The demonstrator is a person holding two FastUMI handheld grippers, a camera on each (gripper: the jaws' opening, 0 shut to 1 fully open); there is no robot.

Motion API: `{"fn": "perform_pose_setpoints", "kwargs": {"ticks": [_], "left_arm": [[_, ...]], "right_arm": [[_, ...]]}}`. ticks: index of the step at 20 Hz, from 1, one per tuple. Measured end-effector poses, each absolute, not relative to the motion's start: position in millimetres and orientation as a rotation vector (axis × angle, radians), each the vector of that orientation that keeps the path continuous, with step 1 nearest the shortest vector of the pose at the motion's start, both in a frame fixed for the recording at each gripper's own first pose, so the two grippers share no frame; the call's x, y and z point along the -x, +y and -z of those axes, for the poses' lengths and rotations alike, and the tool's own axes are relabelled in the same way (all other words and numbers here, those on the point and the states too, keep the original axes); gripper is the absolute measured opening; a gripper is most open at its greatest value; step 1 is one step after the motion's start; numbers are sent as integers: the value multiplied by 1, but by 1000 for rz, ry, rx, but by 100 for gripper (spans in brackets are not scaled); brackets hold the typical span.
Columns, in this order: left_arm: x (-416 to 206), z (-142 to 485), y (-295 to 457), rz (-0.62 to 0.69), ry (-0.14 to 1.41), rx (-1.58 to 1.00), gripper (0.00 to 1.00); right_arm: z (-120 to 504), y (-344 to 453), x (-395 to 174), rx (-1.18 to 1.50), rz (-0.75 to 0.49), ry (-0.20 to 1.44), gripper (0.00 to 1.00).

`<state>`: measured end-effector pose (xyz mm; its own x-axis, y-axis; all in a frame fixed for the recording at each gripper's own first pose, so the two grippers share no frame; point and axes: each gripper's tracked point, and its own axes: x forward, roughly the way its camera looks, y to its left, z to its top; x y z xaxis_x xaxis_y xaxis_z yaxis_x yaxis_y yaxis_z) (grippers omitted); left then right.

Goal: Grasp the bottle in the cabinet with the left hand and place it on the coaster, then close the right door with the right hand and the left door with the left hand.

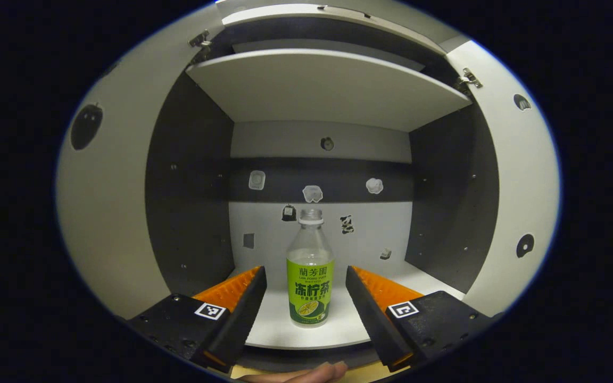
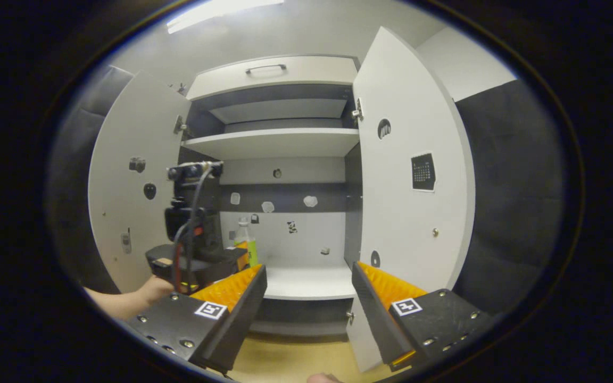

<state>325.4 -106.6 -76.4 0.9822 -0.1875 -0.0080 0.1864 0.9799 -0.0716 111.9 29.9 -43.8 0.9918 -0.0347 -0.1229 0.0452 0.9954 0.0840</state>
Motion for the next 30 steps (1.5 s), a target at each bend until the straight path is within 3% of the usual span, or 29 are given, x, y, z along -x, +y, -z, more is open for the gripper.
{"fn": "perform_pose_setpoints", "kwargs": {"ticks": [13, 15, 21, 30], "left_arm": [[-398, 114, -116, 148, 83, 11, 97], [-396, 113, -110, 128, 81, 30, 80], [-357, 109, -108, 167, 81, 19, 79], [-250, 65, -124, 284, -83, 57, 79]], "right_arm": [[62, 24, -91, -46, 59, 168, 97], [61, 24, -86, -50, 53, 155, 97], [57, 20, -67, -90, 48, 143, 94], [49, 11, -23, -130, 33, 111, 94]]}}
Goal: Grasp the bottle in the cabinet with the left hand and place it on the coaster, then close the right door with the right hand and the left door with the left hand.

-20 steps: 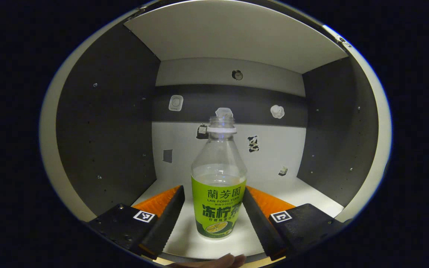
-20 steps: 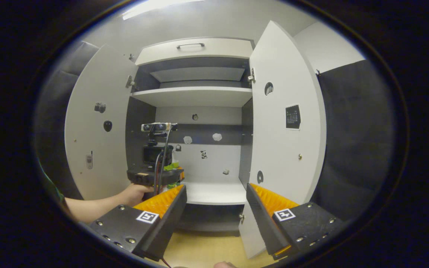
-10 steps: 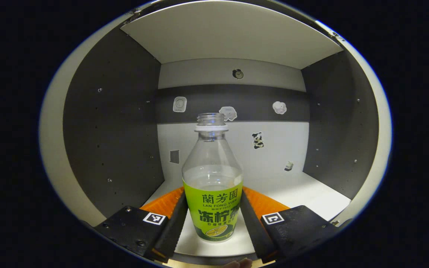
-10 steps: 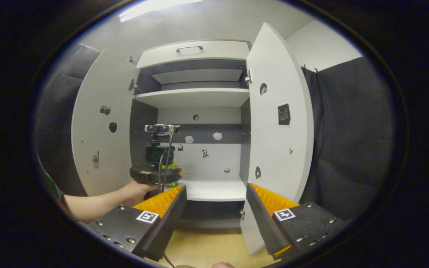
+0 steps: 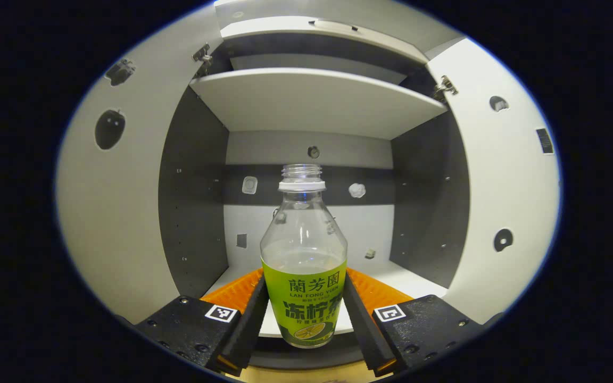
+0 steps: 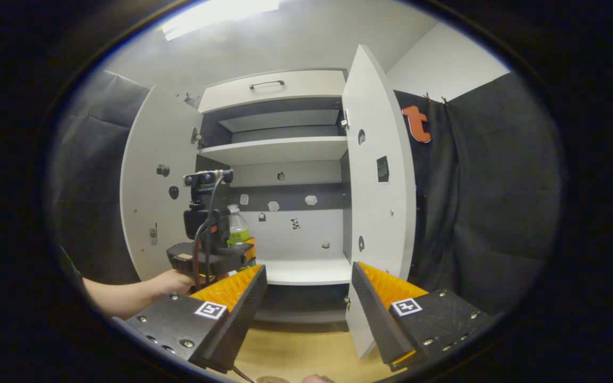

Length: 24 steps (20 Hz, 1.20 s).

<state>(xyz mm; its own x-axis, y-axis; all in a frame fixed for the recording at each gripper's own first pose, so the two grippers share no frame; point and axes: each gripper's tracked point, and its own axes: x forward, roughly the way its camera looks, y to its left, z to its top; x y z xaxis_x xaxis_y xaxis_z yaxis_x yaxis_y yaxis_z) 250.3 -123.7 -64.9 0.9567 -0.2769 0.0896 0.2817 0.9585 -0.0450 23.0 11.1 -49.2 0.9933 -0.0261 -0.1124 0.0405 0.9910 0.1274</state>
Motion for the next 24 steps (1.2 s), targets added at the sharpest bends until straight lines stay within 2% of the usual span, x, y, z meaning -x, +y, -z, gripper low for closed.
{"fn": "perform_pose_setpoints", "kwargs": {"ticks": [2, 3, 5, 6, 7, 12, 18, 20, 21, 22, 23, 24], "left_arm": [[-228, 71, -123, 287, -79, 9, 79], [-216, 76, -123, 281, -70, -16, 79], [-192, 83, -128, 287, -80, -35, 79], [-179, 89, -131, 299, -83, -39, 78], [-167, 100, -134, 306, -69, -44, 78], [-108, 156, -149, 360, 25, 0, 79], [-39, 225, -183, 502, 56, 3, 79], [-15, 251, -194, 558, 85, -7, 79], [-4, 264, -196, 573, 100, -19, 79], [6, 277, -198, 596, 125, -26, 79], [15, 291, -198, 606, 151, -31, 79], [24, 299, -196, 616, 160, -33, 80]], "right_arm": [[47, 7, -11, -140, 26, 104, 94], [45, 4, -6, -141, 25, 98, 97], [44, -4, 4, -141, 27, 91, 97], [45, -7, 9, -147, 26, 91, 94], [46, -10, 13, -154, 20, 95, 97], [53, -25, 38, -165, 2, 109, 97], [58, -38, 54, -164, -27, 116, 97], [50, -51, 54, -168, -10, 100, 97], [45, -59, 54, -163, 1, 85, 94], [41, -68, 52, -158, 16, 74, 97], [38, -76, 52, -158, 38, 76, 94], [36, -81, 52, -156, 49, 75, 98]]}}
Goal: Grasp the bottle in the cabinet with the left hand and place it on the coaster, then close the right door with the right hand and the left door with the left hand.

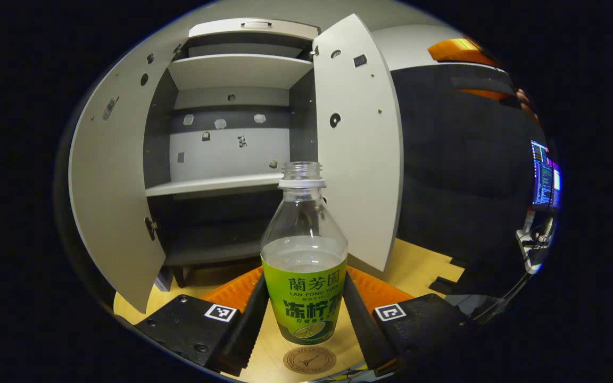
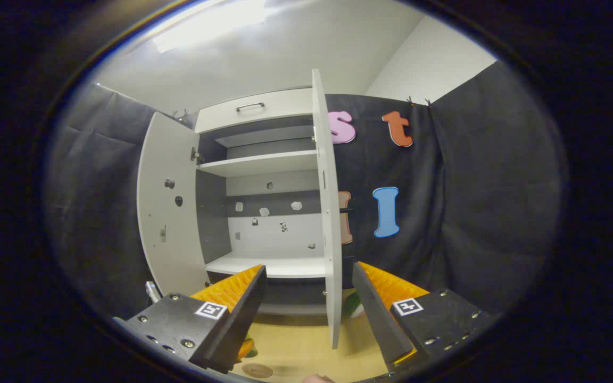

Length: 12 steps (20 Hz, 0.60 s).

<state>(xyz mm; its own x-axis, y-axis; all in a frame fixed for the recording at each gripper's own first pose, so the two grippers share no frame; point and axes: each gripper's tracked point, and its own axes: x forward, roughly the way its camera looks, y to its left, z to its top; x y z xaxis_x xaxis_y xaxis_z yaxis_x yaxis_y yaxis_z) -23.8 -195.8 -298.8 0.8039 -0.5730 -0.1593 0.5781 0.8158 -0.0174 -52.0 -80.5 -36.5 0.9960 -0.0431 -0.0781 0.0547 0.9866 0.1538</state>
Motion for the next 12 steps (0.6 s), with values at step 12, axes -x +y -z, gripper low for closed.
{"fn": "perform_pose_setpoints", "kwargs": {"ticks": [12], "left_arm": [[52, 383, -187, 689, 135, 10, 79]], "right_arm": [[51, -90, 62, -230, 169, 170, 99]]}}
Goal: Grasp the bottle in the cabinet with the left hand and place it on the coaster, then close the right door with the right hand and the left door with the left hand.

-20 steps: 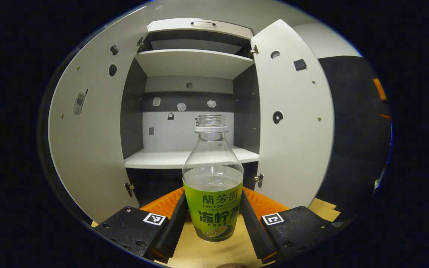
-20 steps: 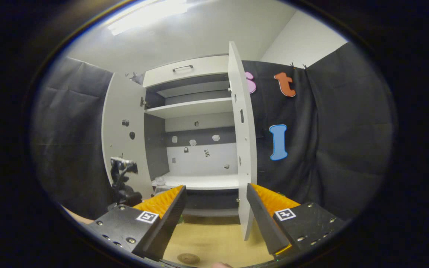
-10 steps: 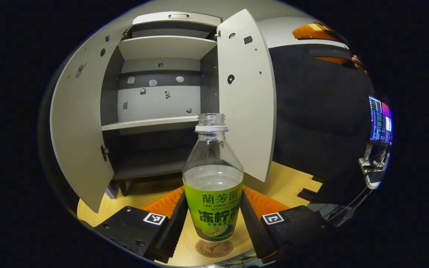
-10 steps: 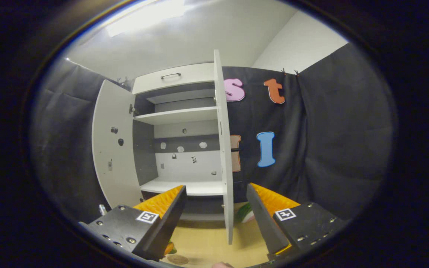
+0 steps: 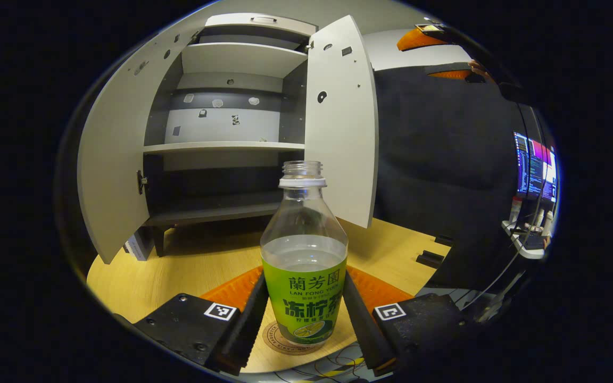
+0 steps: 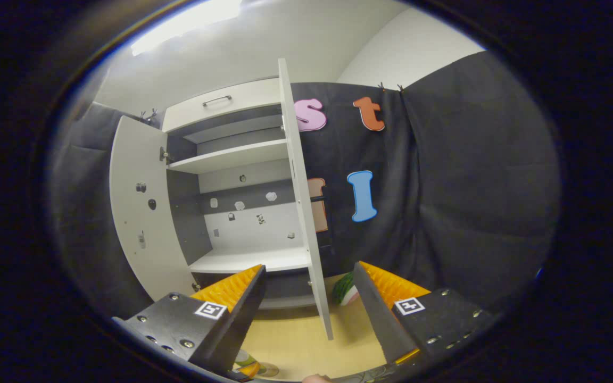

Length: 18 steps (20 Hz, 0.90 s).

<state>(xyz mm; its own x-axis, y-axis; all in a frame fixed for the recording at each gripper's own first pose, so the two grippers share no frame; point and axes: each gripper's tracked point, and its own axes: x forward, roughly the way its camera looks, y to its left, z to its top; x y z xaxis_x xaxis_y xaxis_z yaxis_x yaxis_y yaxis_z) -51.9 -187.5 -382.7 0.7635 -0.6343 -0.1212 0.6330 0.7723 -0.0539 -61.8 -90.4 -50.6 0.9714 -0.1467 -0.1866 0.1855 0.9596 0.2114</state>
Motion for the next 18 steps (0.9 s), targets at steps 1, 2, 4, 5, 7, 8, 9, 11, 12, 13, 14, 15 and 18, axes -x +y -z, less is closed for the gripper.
{"fn": "perform_pose_setpoints", "kwargs": {"ticks": [1, 2, 4, 5, 7, 8, 9, 11, 12, 13, 14, 15, 18], "left_arm": [[47, 385, -184, 682, 124, 6, 79], [43, 390, -183, 681, 129, 13, 80], [40, 400, -185, 688, 162, 44, 80], [39, 401, -185, 691, 166, 46, 80], [41, 405, -187, 714, 172, 16, 80], [42, 402, -187, 723, 155, 6, 80], [42, 400, -187, 731, 143, 7, 80], [45, 406, -190, 753, 144, -7, 79], [45, 413, -187, 747, 155, -31, 81], [45, 418, -185, 739, 167, -58, 81], [42, 419, -182, 726, 167, -77, 82], [40, 419, -178, 712, 168, -89, 83], [41, 417, -179, 723, 175, -78, 92]], "right_arm": [[48, -90, 65, -223, 178, 168, 99], [46, -88, 67, -218, 181, 167, 99], [43, -85, 73, -204, 189, 167, 94], [42, -83, 76, -201, 194, 168, 99], [41, -82, 82, -200, 202, 170, 99], [42, -81, 85, -198, 206, 173, 99], [43, -80, 87, -197, 209, 179, 99], [45, -78, 90, -194, 221, 187, 94], [45, -75, 90, -197, 221, 189, 99], [47, -71, 90, -198, 217, 193, 99], [47, -67, 90, -196, 212, 196, 99], [48, -63, 90, -191, 204, 197, 99], [52, -55, 85, -177, 189, 207, 94]]}}
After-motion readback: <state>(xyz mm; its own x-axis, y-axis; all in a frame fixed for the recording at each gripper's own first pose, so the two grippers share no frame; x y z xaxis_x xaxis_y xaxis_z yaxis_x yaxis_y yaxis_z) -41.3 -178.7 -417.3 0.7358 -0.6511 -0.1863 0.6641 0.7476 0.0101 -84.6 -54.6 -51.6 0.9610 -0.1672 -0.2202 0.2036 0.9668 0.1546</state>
